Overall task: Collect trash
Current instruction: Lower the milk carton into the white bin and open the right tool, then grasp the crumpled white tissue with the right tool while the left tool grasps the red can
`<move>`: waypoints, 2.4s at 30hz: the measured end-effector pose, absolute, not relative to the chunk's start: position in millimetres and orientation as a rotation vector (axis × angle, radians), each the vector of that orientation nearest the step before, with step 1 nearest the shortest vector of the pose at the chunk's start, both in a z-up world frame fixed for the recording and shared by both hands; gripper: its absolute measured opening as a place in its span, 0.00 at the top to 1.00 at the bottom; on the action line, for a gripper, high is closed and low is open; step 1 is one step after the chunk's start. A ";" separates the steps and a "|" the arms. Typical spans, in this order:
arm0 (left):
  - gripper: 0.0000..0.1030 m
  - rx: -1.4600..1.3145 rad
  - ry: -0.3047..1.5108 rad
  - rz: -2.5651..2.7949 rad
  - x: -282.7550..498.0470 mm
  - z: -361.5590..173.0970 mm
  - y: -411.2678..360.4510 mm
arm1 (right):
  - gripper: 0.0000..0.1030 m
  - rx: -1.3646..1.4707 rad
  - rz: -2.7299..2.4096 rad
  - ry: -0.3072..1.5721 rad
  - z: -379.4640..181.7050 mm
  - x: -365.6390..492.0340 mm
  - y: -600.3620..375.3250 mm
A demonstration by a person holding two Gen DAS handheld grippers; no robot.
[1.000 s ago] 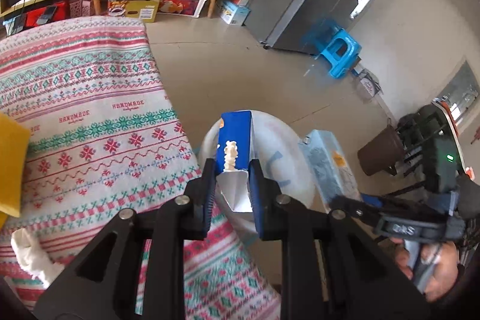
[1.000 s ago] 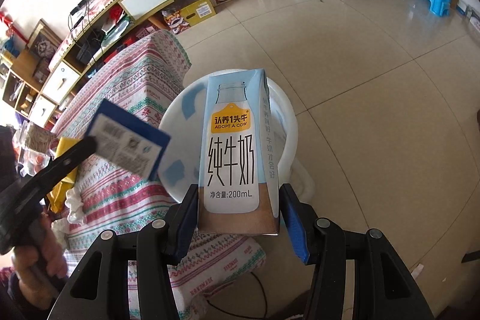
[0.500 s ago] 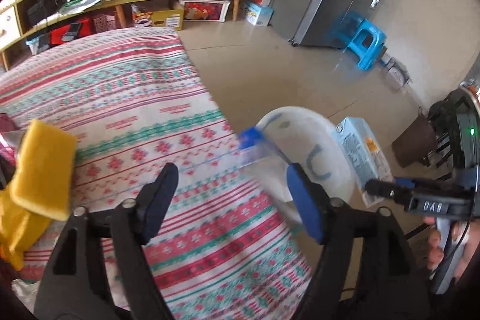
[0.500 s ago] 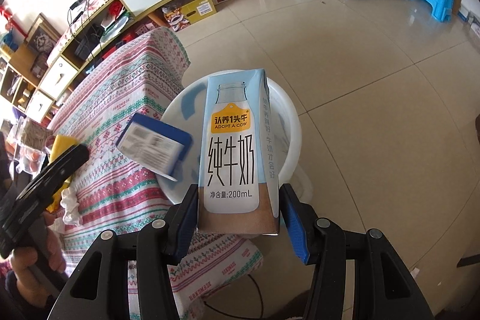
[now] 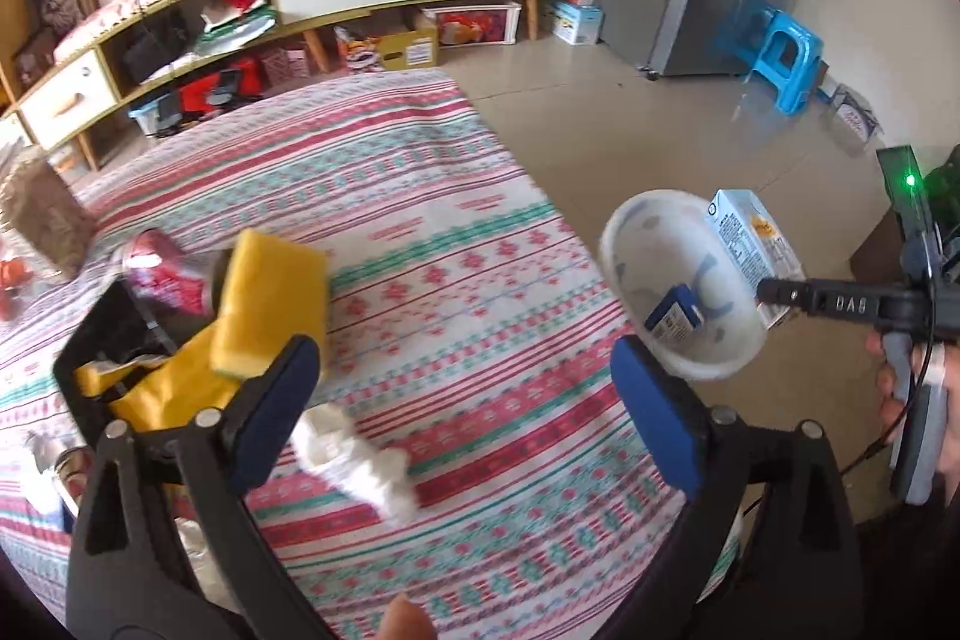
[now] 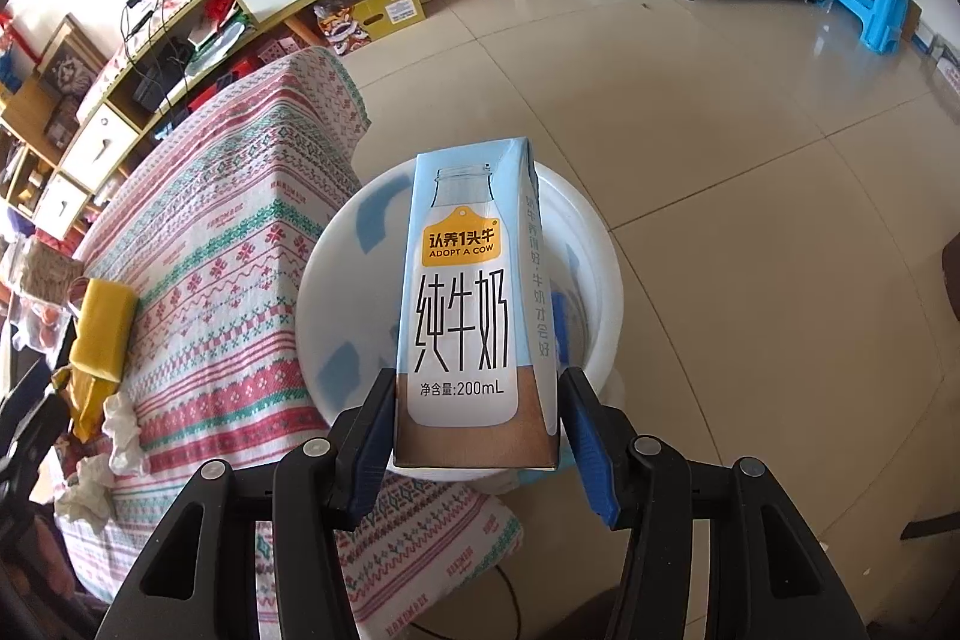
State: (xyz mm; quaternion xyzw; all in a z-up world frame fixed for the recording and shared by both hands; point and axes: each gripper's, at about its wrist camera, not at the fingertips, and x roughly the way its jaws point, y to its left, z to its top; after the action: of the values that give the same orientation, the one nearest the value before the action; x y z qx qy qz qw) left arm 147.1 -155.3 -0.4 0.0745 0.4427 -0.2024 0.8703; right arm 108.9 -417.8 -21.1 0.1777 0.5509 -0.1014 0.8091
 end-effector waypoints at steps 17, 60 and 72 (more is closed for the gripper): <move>0.05 0.110 0.983 -0.281 145.6 -3.1 -65.2 | 0.20 0.174 -0.128 1.128 11.5 119.2 -340.0; 0.09 -0.283 1.221 -0.123 153.4 -40.2 114.1 | 0.19 -0.043 0.236 1.253 -33.9 176.0 -127.8; 0.27 -0.314 1.294 -0.194 156.1 -57.8 96.8 | 0.45 -0.042 0.295 1.287 -49.2 185.7 -105.7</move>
State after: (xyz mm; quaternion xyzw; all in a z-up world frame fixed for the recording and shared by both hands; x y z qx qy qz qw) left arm 156.1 96.8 -57.8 -0.1454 0.5994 -0.0897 0.7820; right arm 185.7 -105.7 -49.2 -0.0197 0.5975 0.1371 0.7898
